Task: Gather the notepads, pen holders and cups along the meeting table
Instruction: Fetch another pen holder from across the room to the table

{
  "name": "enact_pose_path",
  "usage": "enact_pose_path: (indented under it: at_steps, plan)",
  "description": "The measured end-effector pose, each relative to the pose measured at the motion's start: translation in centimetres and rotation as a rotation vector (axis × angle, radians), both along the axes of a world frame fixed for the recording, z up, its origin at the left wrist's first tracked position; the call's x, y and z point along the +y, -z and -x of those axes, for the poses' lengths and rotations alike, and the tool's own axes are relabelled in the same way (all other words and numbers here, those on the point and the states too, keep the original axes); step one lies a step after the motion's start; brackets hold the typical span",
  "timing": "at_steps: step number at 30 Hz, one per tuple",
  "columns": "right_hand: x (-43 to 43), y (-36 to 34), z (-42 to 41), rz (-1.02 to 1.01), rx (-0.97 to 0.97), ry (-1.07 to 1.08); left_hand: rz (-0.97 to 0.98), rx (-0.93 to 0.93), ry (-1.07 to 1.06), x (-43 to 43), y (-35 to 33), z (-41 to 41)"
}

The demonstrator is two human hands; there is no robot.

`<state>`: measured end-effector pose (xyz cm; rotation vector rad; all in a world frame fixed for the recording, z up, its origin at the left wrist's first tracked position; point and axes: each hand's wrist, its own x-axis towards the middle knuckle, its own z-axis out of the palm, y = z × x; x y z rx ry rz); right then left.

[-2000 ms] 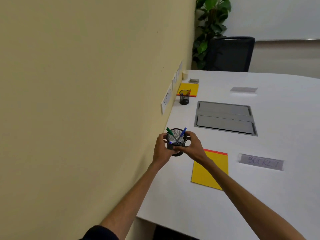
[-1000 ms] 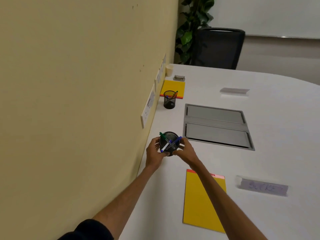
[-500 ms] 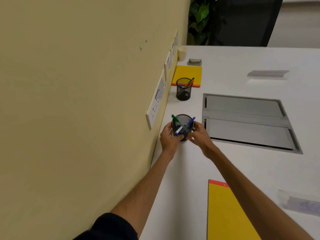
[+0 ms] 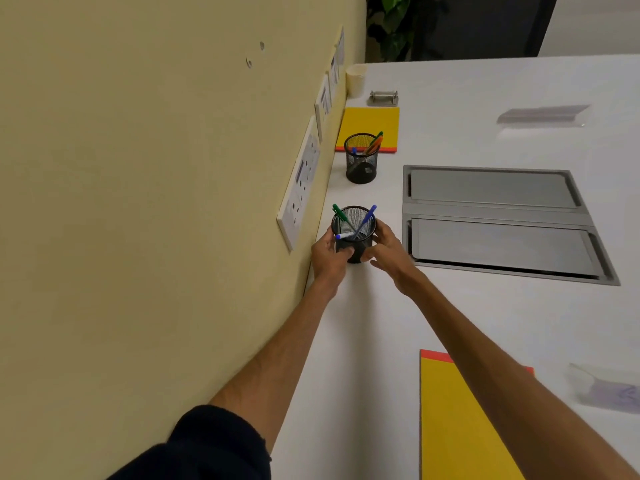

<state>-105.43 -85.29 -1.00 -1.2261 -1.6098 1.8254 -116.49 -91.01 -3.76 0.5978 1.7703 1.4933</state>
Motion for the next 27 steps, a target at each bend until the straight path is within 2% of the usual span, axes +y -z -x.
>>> enact_pose_path:
  at_steps: [3,6,14,27]
  plan:
    - [-0.4,0.3,-0.6,-0.013,-0.023,-0.016,0.098,0.005,-0.001,-0.3,0.0,-0.9]
    - [-1.2,0.5,-1.9,-0.037,-0.075,0.027,0.221,0.103,-0.041,-1.3,0.1,-2.5]
    - [-3.6,0.4,-6.6,-0.163,-0.147,0.155,0.146,0.136,-0.032,-5.2,0.2,-7.2]
    - [-10.1,-2.3,-18.2,-0.171,-0.208,0.373,0.142,0.177,0.11,-12.3,-1.7,-14.5]
